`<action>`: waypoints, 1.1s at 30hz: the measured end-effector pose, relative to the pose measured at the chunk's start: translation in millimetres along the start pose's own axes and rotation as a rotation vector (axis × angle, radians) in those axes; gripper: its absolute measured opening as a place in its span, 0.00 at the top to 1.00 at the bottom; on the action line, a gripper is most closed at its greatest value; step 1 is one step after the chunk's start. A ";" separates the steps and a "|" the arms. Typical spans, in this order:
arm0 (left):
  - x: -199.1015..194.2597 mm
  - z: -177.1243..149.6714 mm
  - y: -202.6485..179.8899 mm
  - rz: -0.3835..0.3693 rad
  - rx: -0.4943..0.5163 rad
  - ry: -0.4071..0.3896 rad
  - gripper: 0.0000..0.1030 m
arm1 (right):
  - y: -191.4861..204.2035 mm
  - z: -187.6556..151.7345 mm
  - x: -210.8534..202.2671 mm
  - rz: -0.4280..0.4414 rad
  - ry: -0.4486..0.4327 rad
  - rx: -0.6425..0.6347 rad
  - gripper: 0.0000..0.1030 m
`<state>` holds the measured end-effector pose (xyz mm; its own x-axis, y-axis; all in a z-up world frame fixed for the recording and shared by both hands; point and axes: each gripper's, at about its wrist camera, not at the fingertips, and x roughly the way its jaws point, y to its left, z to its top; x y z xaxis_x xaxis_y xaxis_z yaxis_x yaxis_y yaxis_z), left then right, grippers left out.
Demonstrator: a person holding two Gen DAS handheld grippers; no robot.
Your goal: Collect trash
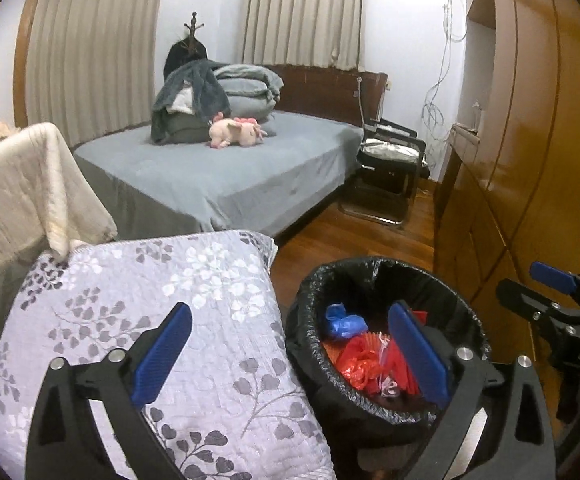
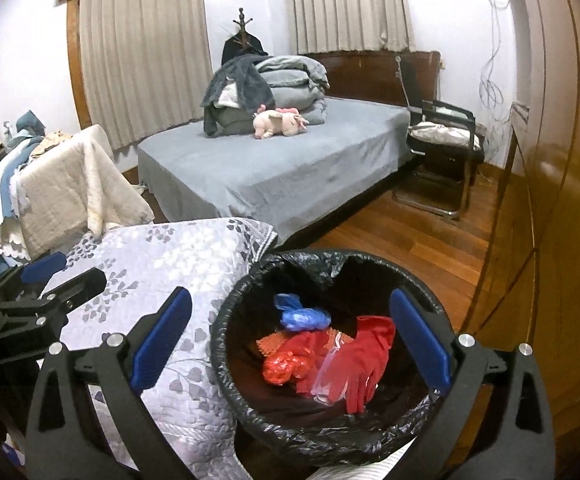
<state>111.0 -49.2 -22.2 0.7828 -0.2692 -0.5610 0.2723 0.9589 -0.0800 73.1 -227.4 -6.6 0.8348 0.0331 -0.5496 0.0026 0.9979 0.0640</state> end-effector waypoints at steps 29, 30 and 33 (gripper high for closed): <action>-58.1 6.9 -2.8 0.014 0.012 -0.110 0.06 | 31.8 13.2 -39.0 0.016 -0.076 -0.085 0.06; -58.4 7.1 -2.8 0.014 0.011 -0.110 0.06 | 32.0 13.5 -38.8 0.017 -0.076 -0.086 0.06; -58.4 7.2 -2.3 0.014 0.011 -0.109 0.06 | 32.2 12.7 -38.8 0.017 -0.075 -0.086 0.06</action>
<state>68.6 -36.3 16.7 0.8425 -0.2648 -0.4691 0.2667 0.9617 -0.0638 47.9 -197.2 27.4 0.8732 0.0488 -0.4848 -0.0563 0.9984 -0.0009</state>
